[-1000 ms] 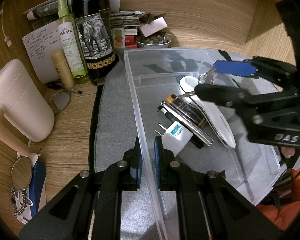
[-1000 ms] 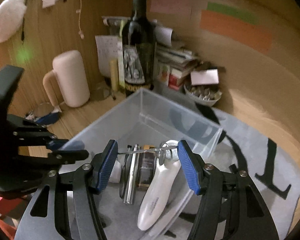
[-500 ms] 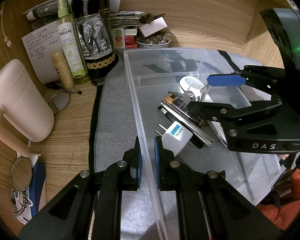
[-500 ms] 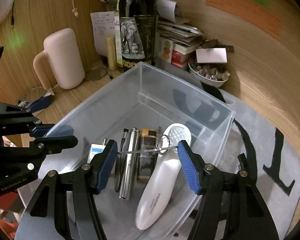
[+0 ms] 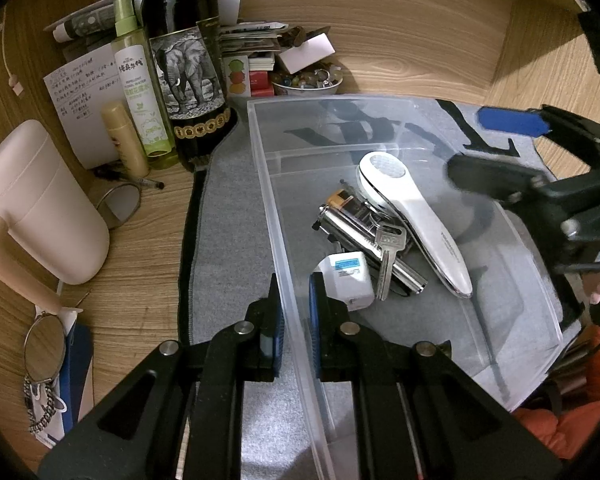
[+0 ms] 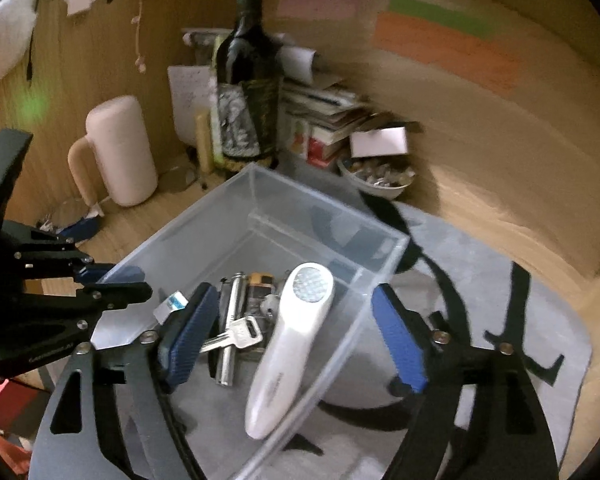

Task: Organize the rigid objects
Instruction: 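Carry the keys into the clear box and open the right gripper, then grasp the black plastic handle piece on the rug with the right gripper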

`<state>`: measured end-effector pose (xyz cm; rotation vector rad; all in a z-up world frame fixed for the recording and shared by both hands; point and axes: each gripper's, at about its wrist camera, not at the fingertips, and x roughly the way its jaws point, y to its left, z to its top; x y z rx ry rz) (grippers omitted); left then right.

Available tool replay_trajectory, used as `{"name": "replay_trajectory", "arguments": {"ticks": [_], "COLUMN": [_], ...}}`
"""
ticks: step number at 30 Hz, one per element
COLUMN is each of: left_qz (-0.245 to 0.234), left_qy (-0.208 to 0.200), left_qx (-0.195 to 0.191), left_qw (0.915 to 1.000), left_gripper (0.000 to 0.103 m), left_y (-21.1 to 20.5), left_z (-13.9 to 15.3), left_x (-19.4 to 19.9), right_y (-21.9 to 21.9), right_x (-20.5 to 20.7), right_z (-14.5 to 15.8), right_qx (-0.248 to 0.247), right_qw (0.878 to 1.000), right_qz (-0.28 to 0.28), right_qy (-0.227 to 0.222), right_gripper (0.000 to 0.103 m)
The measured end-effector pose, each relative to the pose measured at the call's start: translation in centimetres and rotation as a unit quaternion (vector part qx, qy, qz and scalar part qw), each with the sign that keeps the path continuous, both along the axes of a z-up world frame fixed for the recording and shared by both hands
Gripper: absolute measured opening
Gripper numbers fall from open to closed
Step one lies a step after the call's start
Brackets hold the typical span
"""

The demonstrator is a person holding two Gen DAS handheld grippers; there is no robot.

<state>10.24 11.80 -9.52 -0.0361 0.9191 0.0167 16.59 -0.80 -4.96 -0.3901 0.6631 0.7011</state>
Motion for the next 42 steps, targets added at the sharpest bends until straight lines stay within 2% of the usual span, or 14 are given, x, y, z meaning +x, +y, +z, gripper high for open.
{"name": "replay_trajectory", "arguments": {"ticks": [10,13,17,21,27,34,36,38,41,42], "left_qz": [0.001,0.001,0.001,0.001,0.0,0.0,0.0,0.0,0.0,0.0], "left_qy": [0.0,0.0,0.0,0.0,0.0,0.0,0.0,0.0,0.0,0.0], "left_qx": [0.0,0.0,0.0,0.0,0.0,0.0,0.0,0.0,0.0,0.0], "left_qw": [1.0,1.0,1.0,1.0,1.0,1.0,1.0,1.0,1.0,1.0], "left_gripper": [0.009,0.009,0.009,0.009,0.012,0.012,0.012,0.012,0.012,0.012], "left_y": [0.0,0.0,0.1,0.1,0.1,0.1,0.1,0.1,0.1,0.1], "left_z": [0.0,0.0,0.0,0.0,0.0,0.0,0.0,0.0,0.0,0.0], "left_x": [0.0,0.0,0.0,0.0,0.0,0.0,0.0,0.0,0.0,0.0], "right_y": [-5.3,-7.1,-9.2,-10.9,-11.3,-9.5,-8.8,-8.4,-8.2,-8.3], "right_x": [1.9,2.8,3.9,5.2,6.3,6.4,6.6,7.1,8.0,8.0], "right_z": [1.8,1.6,0.4,-2.0,-5.4,-5.9,-5.9,-6.2,-6.9,-6.9], "right_qx": [0.034,0.031,0.021,0.01,0.004,0.012,0.011,0.012,0.019,0.021], "right_qw": [0.997,0.995,0.991,0.987,0.981,0.984,0.984,0.983,0.979,0.978], "right_qz": [-0.07,-0.096,-0.129,-0.155,-0.162,-0.145,-0.143,-0.143,-0.147,-0.149], "right_qy": [-0.005,-0.001,0.014,0.049,0.105,0.105,0.105,0.118,0.142,0.141], "right_gripper": [0.084,0.085,0.085,0.085,0.085,0.082,0.075,0.057,0.04,0.038]}}
